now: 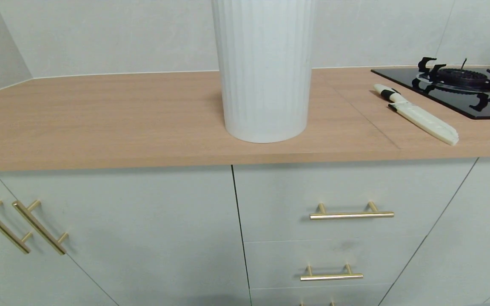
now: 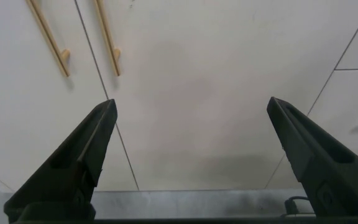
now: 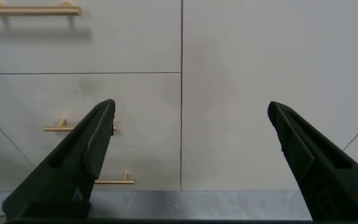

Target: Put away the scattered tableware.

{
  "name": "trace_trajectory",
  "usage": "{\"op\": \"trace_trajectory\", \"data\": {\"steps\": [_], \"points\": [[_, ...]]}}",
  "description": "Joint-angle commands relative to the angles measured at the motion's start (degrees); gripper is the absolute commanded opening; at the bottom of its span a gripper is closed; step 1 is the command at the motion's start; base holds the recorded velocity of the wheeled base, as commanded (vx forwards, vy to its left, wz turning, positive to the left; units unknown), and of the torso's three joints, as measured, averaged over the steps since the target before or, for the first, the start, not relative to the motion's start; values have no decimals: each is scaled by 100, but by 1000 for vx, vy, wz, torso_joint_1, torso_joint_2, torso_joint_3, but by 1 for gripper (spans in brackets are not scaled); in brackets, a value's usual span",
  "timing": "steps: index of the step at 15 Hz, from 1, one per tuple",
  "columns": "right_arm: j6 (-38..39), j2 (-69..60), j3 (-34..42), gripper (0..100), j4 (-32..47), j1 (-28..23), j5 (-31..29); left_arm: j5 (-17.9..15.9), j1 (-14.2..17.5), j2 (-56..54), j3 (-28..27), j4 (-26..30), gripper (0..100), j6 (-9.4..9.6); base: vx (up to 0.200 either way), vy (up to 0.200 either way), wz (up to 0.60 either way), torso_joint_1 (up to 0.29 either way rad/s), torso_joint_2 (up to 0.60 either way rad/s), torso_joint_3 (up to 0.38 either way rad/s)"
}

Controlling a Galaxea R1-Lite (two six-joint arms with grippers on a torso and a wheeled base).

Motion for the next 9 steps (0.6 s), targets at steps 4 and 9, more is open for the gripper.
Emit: {"op": "trace_trajectory", "data": {"steps": [4, 9], "points": [[-2, 7, 0, 100, -2, 4, 2, 4, 0, 9, 2, -1, 100, 0, 0, 0, 0, 0, 0, 0], [-2, 7, 0, 100, -2, 4, 2, 4, 0, 0, 2, -1, 100, 0, 0, 0, 0, 53, -217, -211]]}}
